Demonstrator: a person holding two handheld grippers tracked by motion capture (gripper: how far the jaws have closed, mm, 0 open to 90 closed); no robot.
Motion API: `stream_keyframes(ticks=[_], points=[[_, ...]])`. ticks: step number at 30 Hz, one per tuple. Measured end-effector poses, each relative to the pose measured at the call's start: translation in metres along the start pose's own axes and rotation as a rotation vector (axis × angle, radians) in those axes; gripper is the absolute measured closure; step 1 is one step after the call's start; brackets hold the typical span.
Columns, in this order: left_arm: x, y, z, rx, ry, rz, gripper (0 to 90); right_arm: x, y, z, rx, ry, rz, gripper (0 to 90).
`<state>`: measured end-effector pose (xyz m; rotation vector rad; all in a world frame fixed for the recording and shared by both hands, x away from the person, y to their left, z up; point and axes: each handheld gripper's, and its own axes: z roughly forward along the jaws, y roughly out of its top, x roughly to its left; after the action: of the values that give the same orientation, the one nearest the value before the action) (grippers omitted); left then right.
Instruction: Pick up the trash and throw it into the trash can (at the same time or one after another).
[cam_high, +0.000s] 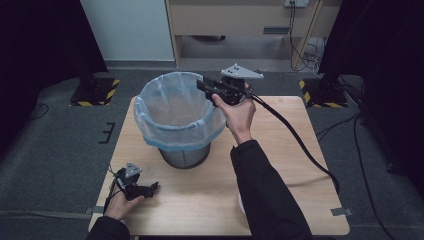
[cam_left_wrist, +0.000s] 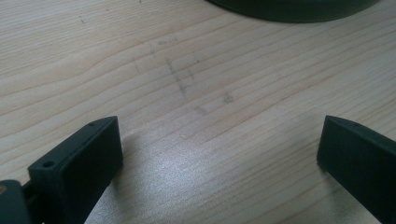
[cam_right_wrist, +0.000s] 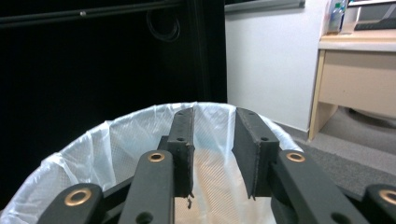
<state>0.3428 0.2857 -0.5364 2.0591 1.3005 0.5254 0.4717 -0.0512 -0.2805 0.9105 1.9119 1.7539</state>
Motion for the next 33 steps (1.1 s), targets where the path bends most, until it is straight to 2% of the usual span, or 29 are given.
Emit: stream_keyframes(ticks=[3, 8, 9, 10, 13, 14, 18, 19, 22, 29, 30, 31, 33], points=[[0.000, 0.000, 0.000, 0.000, 0.000, 0.000, 0.0, -0.003, 0.009, -0.012, -0.029, -0.007, 0.003, 64.7], [0.000, 0.000, 0.000, 0.000, 0.000, 0.000, 0.0, -0.009, 0.023, -0.043, -0.047, -0.057, -0.058, 58.9], [0.000, 0.000, 0.000, 0.000, 0.000, 0.000, 0.0, -0.011, 0.025, -0.050, -0.061, -0.057, -0.047, 57.8], [0.000, 0.000, 0.000, 0.000, 0.000, 0.000, 0.0, -0.011, 0.025, -0.050, -0.061, -0.057, -0.047, 57.8], [0.000, 0.000, 0.000, 0.000, 0.000, 0.000, 0.0, -0.021, 0.025, -0.071, -0.072, -0.083, -0.048, 56.4], [0.000, 0.000, 0.000, 0.003, 0.000, 0.003, 0.0, -0.026, 0.023, -0.084, -0.072, -0.096, -0.043, 55.8], [0.000, 0.000, 0.000, 0.002, 0.000, 0.002, 0.0, -0.035, 0.016, -0.109, -0.071, -0.115, -0.045, 55.2], [0.000, 0.000, 0.000, 0.002, 0.000, 0.002, 0.0, -0.035, 0.016, -0.109, -0.071, -0.115, -0.045, 55.2], [0.000, 0.000, 0.000, 0.001, 0.000, 0.001, 0.0, -0.040, 0.000, -0.133, -0.043, -0.142, -0.051, 55.1], [-0.001, 0.000, 0.000, 0.002, 0.001, 0.001, 0.0, -0.050, -0.037, -0.163, 0.009, -0.161, -0.011, 53.3], [-0.001, 0.000, 0.000, 0.002, 0.001, 0.001, 0.0, -0.050, -0.037, -0.163, 0.009, -0.161, -0.011, 53.3], [-0.001, 0.000, 0.000, 0.002, 0.002, 0.000, 0.0, -0.052, -0.051, -0.172, 0.018, -0.173, 0.005, 52.5], [-0.001, 0.000, 0.000, 0.002, 0.002, 0.001, 0.0, -0.053, -0.063, -0.180, 0.031, -0.177, 0.012, 52.0]])
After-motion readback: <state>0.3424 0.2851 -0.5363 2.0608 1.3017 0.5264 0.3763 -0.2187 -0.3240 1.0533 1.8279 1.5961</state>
